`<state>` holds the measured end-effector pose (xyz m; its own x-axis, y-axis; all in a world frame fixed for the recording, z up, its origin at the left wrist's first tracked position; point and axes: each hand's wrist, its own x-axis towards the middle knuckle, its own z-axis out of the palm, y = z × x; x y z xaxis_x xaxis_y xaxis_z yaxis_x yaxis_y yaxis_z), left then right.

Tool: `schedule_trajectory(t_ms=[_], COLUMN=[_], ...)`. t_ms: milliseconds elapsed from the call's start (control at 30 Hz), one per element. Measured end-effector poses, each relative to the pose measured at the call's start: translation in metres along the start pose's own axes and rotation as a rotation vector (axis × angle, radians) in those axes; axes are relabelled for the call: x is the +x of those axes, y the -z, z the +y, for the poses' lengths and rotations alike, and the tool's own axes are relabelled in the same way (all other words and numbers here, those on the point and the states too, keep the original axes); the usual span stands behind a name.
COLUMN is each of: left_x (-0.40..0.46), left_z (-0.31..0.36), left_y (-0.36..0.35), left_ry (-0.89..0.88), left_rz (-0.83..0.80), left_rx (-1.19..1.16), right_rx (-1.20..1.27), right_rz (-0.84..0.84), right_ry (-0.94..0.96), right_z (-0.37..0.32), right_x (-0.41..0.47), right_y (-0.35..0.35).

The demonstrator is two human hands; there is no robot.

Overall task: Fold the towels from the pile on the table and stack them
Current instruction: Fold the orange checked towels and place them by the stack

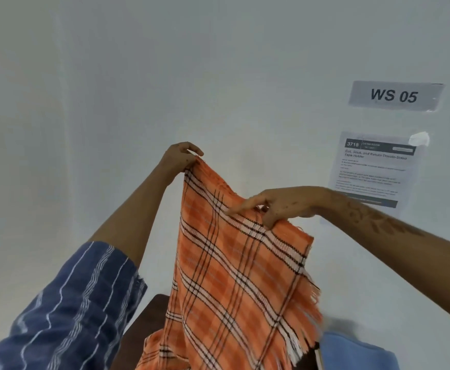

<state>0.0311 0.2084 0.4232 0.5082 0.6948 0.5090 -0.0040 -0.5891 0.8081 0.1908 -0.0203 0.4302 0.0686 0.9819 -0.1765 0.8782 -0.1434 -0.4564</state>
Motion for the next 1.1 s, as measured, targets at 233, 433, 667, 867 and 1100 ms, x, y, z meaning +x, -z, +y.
schedule_trajectory(t_ms=[233, 433, 667, 867, 1100], left_x=[-0.022, -0.045, -0.046, -0.028, -0.011], left_z=[0.008, 0.035, 0.058, 0.053, 0.046], left_y=[0.003, -0.045, -0.083, -0.082, -0.061], left_ry=[-0.189, -0.387, -0.263, -0.404, -0.312], left_rz=[-0.26, -0.229, -0.163, -0.072, 0.061], left_rx=[-0.023, 0.299, 0.184, 0.5, 0.111], right_rx=[0.422, 0.793, 1.219, 1.238, -0.279], right_rz=[0.24, 0.471, 0.767, 0.772, 0.707], right_ry=[-0.18, -0.214, -0.116, 0.027, -0.199], right_z=[0.03, 0.021, -0.013, -0.024, 0.005], right_x=[0.01, 0.025, 0.037, 0.03, 0.01], right_y=[0.014, 0.019, 0.034, 0.04, 0.068])
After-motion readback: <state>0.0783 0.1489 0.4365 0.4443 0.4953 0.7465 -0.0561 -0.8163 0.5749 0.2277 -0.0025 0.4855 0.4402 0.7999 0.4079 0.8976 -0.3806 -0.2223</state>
